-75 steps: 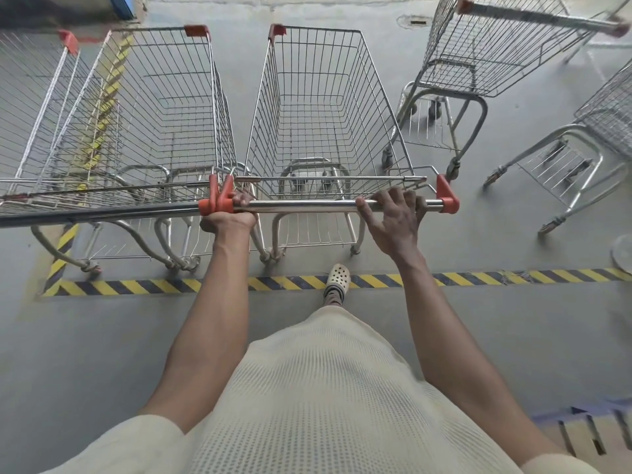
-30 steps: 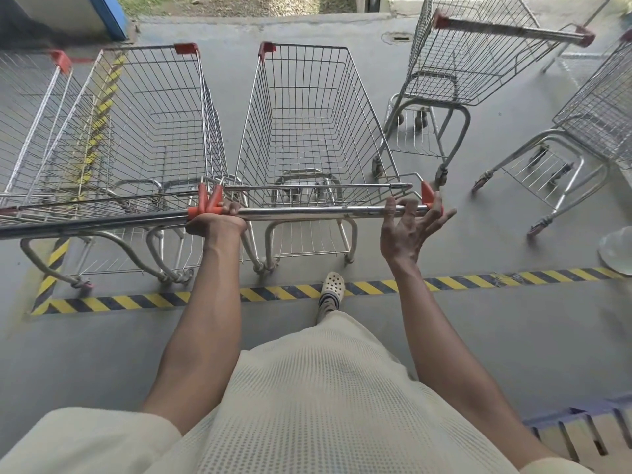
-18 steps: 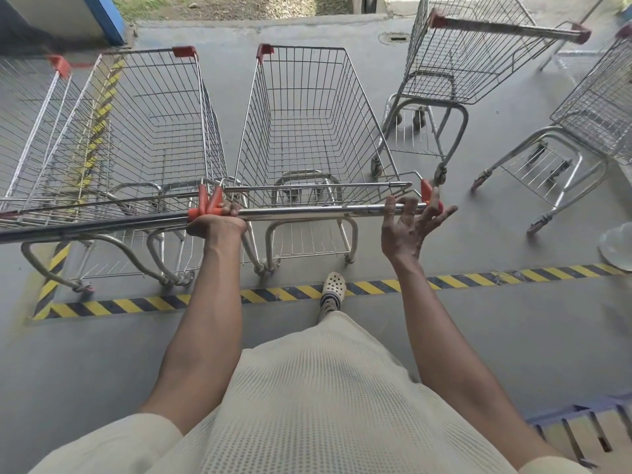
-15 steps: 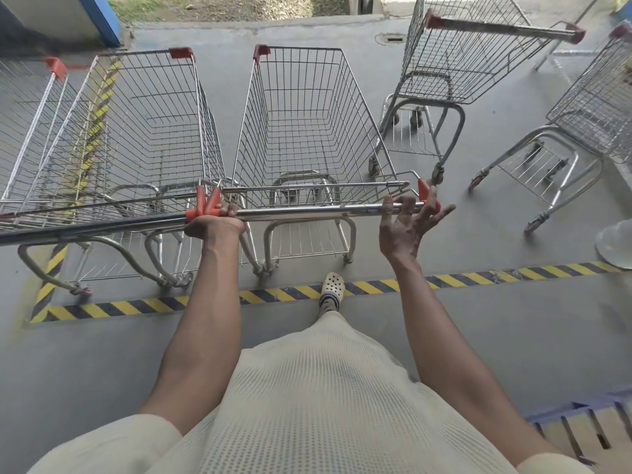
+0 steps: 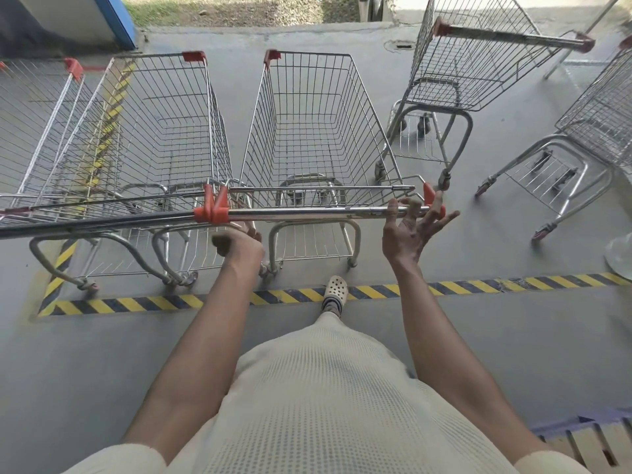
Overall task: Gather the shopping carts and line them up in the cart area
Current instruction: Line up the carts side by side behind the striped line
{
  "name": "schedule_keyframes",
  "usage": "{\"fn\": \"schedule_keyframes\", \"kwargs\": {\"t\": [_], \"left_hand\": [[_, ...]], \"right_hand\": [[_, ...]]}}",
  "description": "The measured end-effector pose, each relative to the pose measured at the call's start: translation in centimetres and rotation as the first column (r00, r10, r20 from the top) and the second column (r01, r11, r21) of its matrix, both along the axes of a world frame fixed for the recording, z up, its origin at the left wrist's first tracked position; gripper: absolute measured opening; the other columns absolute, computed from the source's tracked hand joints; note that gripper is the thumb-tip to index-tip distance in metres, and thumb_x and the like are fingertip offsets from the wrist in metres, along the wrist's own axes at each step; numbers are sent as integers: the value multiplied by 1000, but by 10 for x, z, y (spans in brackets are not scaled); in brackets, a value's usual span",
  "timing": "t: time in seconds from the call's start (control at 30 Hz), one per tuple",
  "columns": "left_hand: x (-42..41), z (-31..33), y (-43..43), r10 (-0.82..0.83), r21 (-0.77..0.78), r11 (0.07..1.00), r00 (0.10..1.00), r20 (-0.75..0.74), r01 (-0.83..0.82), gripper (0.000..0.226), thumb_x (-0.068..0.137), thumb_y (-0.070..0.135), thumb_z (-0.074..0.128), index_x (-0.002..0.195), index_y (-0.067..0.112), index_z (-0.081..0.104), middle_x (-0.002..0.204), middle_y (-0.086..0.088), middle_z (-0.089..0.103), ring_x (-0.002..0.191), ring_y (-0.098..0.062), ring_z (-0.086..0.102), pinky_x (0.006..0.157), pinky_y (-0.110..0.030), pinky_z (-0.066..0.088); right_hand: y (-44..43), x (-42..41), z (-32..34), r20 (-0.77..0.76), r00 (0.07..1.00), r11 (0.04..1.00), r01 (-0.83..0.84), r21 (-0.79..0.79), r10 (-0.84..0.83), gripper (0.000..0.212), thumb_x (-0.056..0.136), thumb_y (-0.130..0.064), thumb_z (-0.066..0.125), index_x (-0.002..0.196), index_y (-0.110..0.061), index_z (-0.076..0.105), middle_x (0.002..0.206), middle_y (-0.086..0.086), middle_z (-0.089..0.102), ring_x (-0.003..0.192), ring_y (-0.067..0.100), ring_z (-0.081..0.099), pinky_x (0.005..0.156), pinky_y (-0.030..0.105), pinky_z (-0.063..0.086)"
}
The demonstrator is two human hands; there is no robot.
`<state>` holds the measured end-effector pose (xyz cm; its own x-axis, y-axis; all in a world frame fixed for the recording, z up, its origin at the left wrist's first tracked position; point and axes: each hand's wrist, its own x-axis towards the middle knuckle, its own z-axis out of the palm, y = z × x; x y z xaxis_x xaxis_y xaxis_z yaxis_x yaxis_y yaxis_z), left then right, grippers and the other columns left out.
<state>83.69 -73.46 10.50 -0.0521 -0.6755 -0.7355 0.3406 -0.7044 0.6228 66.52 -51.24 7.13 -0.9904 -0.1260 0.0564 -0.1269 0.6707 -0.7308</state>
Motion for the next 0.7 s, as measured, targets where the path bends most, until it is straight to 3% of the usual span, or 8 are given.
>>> {"fn": "schedule_keyframes", "kwargs": {"t": [0.07,0.13,0.2,0.27,0.3,0.33,0.5,0.7], "left_hand": [[-7,-4,33,-61,-38,997,971,233,72,31,96,20,42,66,23,43,66,-2,47,53,-16,45,54,-27,38],[-17,-12,56,-233,-302,886,903,362,350,23,84,25,52,62,18,54,70,-8,52,61,-22,49,53,-31,36],[-23,-4,70,-261,-544,455,689,676,705,15,86,27,54,76,19,61,80,-1,58,79,-22,52,65,-32,39],[-28,-2,68,5,-529,-17,529,849,849,13,87,31,59,92,21,65,92,3,59,94,-19,49,78,-33,38],[-31,0,66,130,-457,-147,475,870,877,19,86,35,62,99,22,65,98,2,59,99,-19,48,84,-35,36],[-33,-9,57,201,-382,-205,420,885,901,25,86,38,63,104,23,66,103,1,58,102,-20,49,88,-37,34],[-21,-38,25,289,-154,-198,208,934,968,45,102,54,36,110,19,64,106,-6,59,100,-26,51,98,-43,28],[-26,-34,21,289,-36,-221,101,952,975,47,104,53,27,112,19,58,110,-8,51,102,-28,47,103,-45,24]], "right_hand": [[-2,2,-2,-7,999,999,50,18,-50,36,101,-62,41,120,-34,53,171,3,-1,155,38,-19,124,56,6],[-5,7,-5,-3,995,995,99,30,-99,45,100,-69,33,131,-39,45,171,3,-4,155,37,-17,120,66,7],[-6,13,-7,8,993,992,117,38,-117,52,100,-72,28,141,-41,38,171,3,-8,155,37,-17,118,67,7],[-7,17,-8,16,995,994,100,34,-100,51,100,-71,29,144,-44,33,171,3,-12,156,36,-17,117,69,7],[-7,17,-9,20,996,996,88,30,-88,50,101,-70,29,144,-46,32,170,2,-15,156,35,-17,117,69,7],[-7,17,-9,27,997,997,77,24,-78,48,101,-69,30,144,-47,33,170,2,-17,156,34,-17,118,69,7],[-7,14,-6,61,997,999,43,26,-45,47,102,-67,30,145,-48,36,169,-2,-23,155,30,-21,119,68,4],[-9,8,1,107,994,999,33,19,-34,45,103,-65,34,145,-48,37,169,-2,-24,155,29,-24,119,65,2]]}}
